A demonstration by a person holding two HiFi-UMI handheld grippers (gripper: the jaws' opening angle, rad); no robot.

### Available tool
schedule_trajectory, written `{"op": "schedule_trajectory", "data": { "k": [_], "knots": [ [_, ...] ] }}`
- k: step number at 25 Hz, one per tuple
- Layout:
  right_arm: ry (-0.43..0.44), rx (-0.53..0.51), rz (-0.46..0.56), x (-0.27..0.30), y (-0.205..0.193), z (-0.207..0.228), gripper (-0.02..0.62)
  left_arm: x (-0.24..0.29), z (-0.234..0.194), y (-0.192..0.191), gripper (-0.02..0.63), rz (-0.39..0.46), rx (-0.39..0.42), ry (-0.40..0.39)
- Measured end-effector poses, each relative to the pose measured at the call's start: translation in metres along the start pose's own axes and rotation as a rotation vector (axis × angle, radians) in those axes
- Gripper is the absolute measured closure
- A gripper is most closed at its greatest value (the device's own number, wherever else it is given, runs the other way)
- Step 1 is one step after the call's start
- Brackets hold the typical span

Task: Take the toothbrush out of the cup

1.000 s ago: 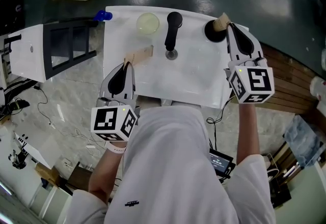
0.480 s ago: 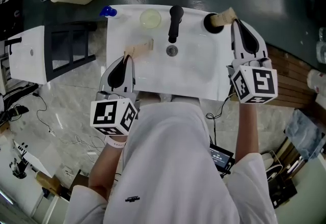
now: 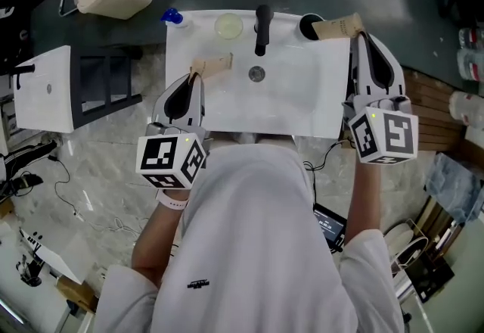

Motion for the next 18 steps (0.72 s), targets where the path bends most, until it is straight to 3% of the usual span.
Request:
{"op": "schedule_trajectory", "data": {
  "k": [18],
  "knots": [
    [0.016, 0.070, -0.002, -0.062, -0.018, -0.075, 0.589, -0.042, 0.000, 0.015, 0.600, 0.083, 0.052, -0.064]
  ]
}}
Point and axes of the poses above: the fingertips, and each gripper's own axes: x forward along the fingers, z to its right, y out of its top, the point moved 4 cm from there along -x, backward along the fingers, and after that the axes turned 9 degrees about x, right-handed, at the moved point
